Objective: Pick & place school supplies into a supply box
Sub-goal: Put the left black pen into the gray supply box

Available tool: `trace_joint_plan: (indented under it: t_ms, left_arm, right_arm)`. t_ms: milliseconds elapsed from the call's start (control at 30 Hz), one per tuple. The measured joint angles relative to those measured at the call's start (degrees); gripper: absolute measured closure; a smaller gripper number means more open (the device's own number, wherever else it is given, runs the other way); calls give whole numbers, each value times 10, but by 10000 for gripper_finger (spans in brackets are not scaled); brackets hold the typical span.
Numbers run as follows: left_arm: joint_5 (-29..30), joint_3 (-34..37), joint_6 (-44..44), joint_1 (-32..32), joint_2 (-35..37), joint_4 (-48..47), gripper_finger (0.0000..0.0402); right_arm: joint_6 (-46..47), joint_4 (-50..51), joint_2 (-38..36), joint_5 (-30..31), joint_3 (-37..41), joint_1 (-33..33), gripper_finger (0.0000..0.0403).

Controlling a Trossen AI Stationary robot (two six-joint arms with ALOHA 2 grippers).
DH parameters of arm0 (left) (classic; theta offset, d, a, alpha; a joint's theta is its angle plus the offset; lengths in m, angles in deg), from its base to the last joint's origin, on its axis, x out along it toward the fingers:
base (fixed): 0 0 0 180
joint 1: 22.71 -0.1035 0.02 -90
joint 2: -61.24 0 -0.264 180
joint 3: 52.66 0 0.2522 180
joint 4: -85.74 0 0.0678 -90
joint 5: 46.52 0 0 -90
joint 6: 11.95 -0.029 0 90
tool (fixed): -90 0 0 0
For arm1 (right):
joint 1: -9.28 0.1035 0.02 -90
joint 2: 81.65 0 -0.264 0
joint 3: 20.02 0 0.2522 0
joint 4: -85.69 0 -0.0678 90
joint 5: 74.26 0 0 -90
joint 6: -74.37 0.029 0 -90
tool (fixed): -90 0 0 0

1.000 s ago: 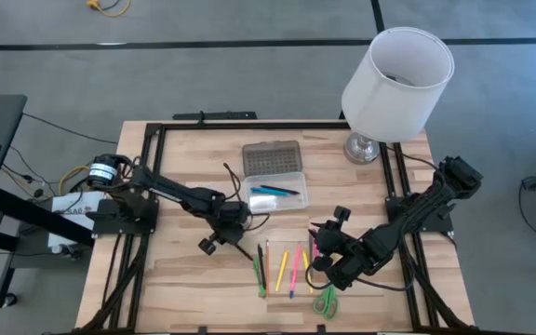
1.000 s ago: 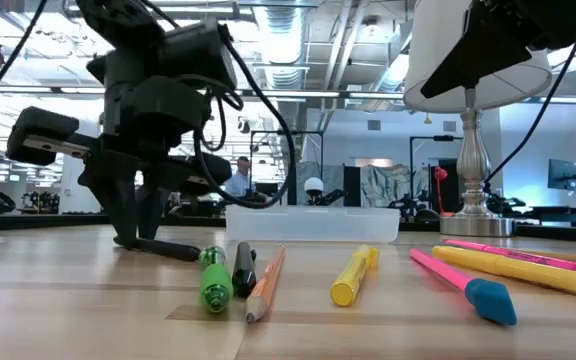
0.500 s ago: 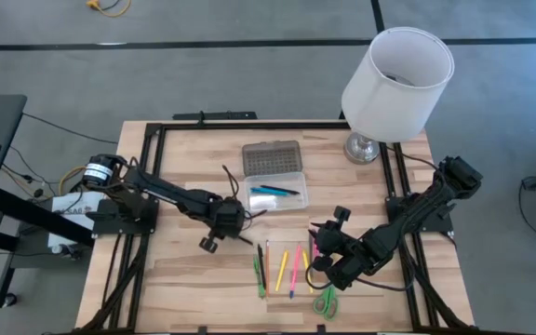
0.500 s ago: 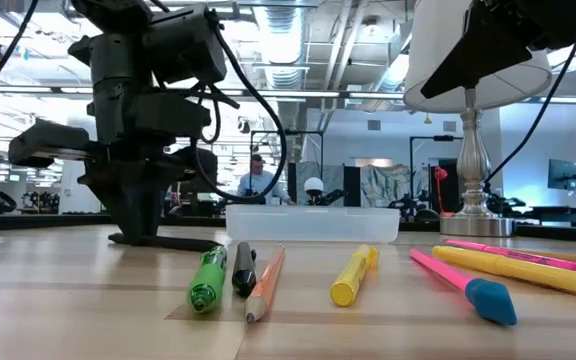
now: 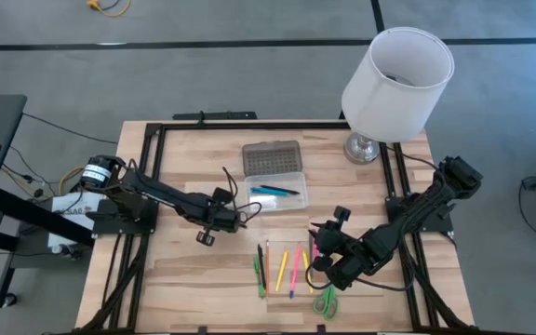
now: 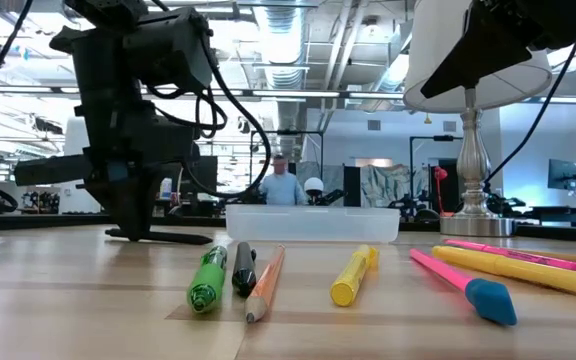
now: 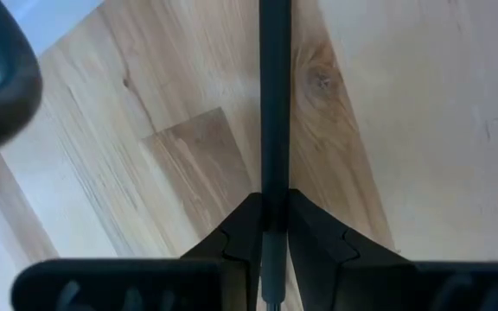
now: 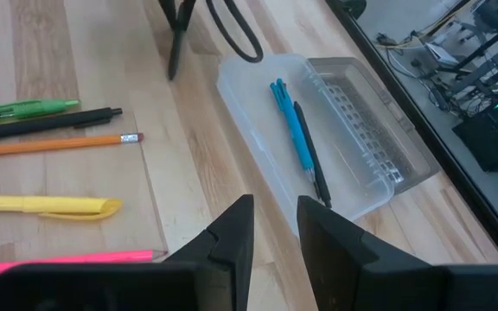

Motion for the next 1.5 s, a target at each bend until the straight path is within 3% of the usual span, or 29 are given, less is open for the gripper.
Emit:
trace_joint_plan:
  t_ms: [300, 667, 1000, 1233, 1500]
  left_arm:
    - [-7, 0, -1, -1, 0, 2, 358]
    - [57, -1, -7, 48, 4, 1, 372]
    - [82, 0, -9, 85, 66, 27, 372]
    - [111, 0, -49, 75, 83, 129, 369]
    - [110, -2, -95, 10, 84, 275, 368]
  right_arm:
    - [0, -2, 0, 0, 0, 0, 316]
    - [0, -2, 0, 0, 0, 0, 316]
    - [0, -2, 0, 0, 0, 0, 316]
    - [0, -2, 0, 0, 0, 0, 316]
    - [0, -2, 0, 1, 0, 0, 316]
